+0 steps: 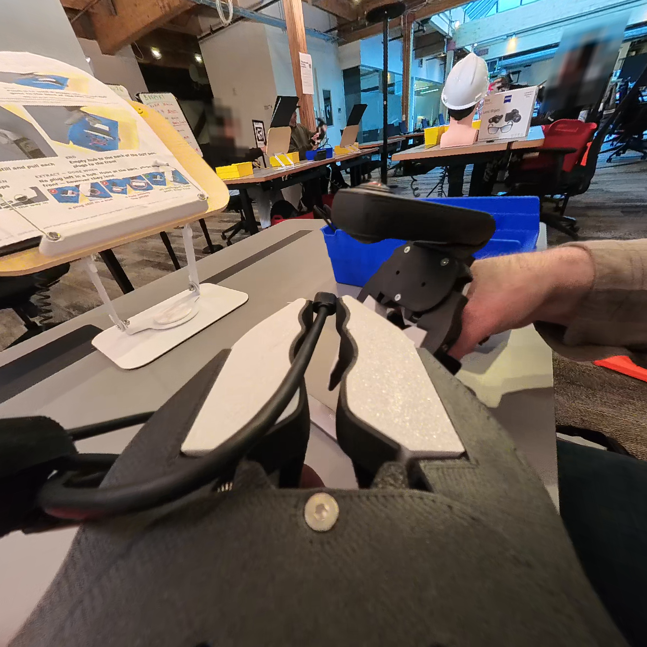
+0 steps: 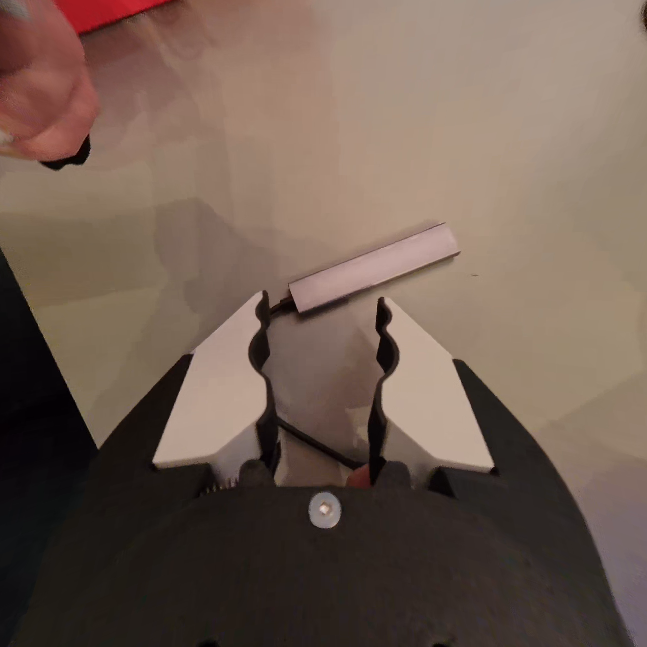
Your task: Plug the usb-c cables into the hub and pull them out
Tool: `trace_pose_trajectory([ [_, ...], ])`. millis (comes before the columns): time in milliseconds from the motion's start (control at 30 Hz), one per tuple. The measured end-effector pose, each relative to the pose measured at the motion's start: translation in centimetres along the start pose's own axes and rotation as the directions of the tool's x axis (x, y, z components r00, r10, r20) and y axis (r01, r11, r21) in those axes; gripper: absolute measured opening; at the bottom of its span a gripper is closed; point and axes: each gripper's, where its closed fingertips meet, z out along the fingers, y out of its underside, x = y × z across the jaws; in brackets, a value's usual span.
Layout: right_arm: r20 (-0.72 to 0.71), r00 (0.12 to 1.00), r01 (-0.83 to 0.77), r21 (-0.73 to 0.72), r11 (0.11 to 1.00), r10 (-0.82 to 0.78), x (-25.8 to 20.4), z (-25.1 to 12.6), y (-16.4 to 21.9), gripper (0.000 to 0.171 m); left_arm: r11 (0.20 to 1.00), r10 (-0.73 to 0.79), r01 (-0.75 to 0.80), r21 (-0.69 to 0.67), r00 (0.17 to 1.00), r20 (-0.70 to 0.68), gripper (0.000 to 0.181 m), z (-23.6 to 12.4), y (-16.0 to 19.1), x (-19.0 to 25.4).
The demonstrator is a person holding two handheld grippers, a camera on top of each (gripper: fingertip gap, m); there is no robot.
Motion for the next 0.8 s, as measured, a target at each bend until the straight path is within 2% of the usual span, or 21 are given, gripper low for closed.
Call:
trace_pose_trajectory([
  [133, -0.046, 0.999, 0.005, -0.072, 0.997, -0.008, 0.1, 1.6, 0.5, 0.057, 1.000, -0.021, 0.021, 0.023, 1.000, 0.005, 0.012, -0.5, 0.0, -0.4],
  [233, -0.050, 0.998, 0.032, -0.073, 0.997, -0.036, 0.2, 1.8, 0.2, 0.045, 0.999, -0.033, 0.033, 0.040, 0.999, 0.005, 0.012, -0.9, -0.1, -0.5],
  [333, -0.009, 0.988, 0.155, -0.083, 0.984, -0.157, 0.0, 1.7, 0.2, 0.028, 0.998, -0.036, 0.036, 0.050, 0.999, 0.005, 0.012, -1.2, -0.2, -0.6],
  [433, 0.057, 0.961, 0.276, -0.101, 0.956, -0.272, 0.1, 1.4, 0.5, 0.024, 0.997, -0.040, 0.040, 0.061, 0.999, 0.005, 0.012, -1.6, -0.2, -0.7],
  [533, -0.017, 0.943, 0.325, -0.180, 0.928, -0.333, 1.9, 0.9, 0.7, 0.022, 0.996, -0.048, 0.048, 0.075, 0.999, 0.009, 0.012, -2.0, -0.5, -0.9],
  [600, -0.043, 0.950, 0.298, -0.181, 0.937, -0.310, 2.1, 1.0, 0.4, 0.036, 0.995, -0.055, 0.054, 0.085, 0.998, 0.011, 0.012, -2.2, -0.7, -1.0],
  [667, -0.048, 0.972, 0.222, -0.154, 0.963, -0.232, 1.8, 1.4, 0.2, 0.043, 0.994, -0.059, 0.058, 0.091, 0.998, 0.012, 0.012, -2.2, -0.8, -1.1],
  [733, -0.064, 0.984, 0.160, -0.124, 0.979, -0.169, 1.9, 1.6, 0.1, 0.040, 0.994, -0.057, 0.056, 0.093, 0.998, 0.012, 0.012, -2.3, -0.8, -1.1],
  [800, -0.072, 0.992, 0.097, -0.094, 0.991, -0.104, 2.2, 1.7, 0.1, 0.020, 0.994, -0.055, 0.054, 0.092, 0.998, 0.012, 0.012, -2.4, -0.8, -1.1],
])
